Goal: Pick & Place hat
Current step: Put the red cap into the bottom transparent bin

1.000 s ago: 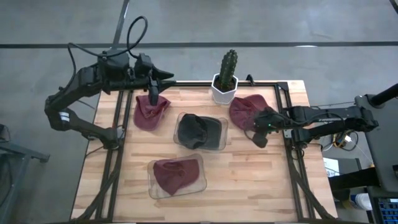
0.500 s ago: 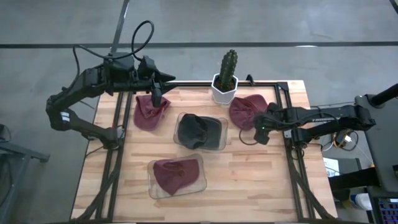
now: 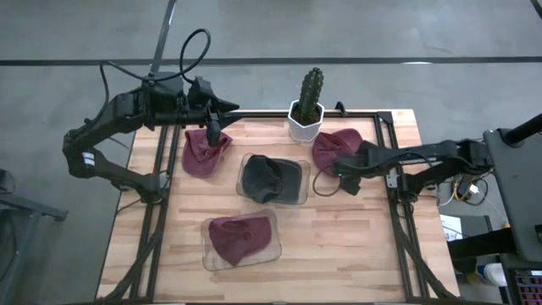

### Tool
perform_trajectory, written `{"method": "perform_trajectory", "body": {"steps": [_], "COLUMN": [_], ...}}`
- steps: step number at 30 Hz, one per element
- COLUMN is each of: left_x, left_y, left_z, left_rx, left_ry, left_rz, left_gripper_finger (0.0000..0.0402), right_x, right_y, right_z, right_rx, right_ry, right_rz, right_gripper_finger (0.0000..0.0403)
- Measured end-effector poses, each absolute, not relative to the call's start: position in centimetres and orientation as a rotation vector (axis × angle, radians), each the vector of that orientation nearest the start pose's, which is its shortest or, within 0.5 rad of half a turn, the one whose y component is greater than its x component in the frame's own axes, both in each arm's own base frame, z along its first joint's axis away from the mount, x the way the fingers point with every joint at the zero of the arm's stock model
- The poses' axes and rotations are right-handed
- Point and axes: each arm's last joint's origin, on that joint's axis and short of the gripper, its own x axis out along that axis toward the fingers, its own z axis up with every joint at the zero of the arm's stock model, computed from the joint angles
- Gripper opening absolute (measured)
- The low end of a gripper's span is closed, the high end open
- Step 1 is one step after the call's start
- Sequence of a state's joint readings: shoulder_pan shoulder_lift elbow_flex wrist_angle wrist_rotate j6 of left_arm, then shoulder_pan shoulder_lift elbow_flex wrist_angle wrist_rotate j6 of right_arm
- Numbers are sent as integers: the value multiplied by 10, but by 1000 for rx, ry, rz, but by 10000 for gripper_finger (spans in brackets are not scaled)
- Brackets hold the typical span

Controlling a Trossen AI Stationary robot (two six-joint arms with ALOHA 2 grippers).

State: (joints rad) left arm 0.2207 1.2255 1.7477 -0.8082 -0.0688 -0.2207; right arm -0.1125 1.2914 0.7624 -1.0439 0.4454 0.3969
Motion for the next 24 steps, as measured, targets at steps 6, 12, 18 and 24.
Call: {"method": "perform_trajectory", "body": {"steps": [6, 12, 18, 24], "left_x": [200, 201, 201, 202], "left_y": [47, 47, 47, 47], "left_z": [499, 498, 499, 500], "left_rx": [-247, -255, -255, -254], "left_ry": [252, 253, 250, 235], "left_rz": [319, 320, 319, 318], "left_gripper_finger": [153, 153, 153, 153], "right_x": [194, 198, 199, 202], "right_y": [-43, -46, -46, -45], "right_z": [172, 157, 154, 158], "right_rx": [43, 29, 23, 68], "right_ry": [1566, 1646, 1666, 1643], "right_rz": [-772, -781, -779, -702], "right_gripper_finger": [233, 222, 188, 29]}}
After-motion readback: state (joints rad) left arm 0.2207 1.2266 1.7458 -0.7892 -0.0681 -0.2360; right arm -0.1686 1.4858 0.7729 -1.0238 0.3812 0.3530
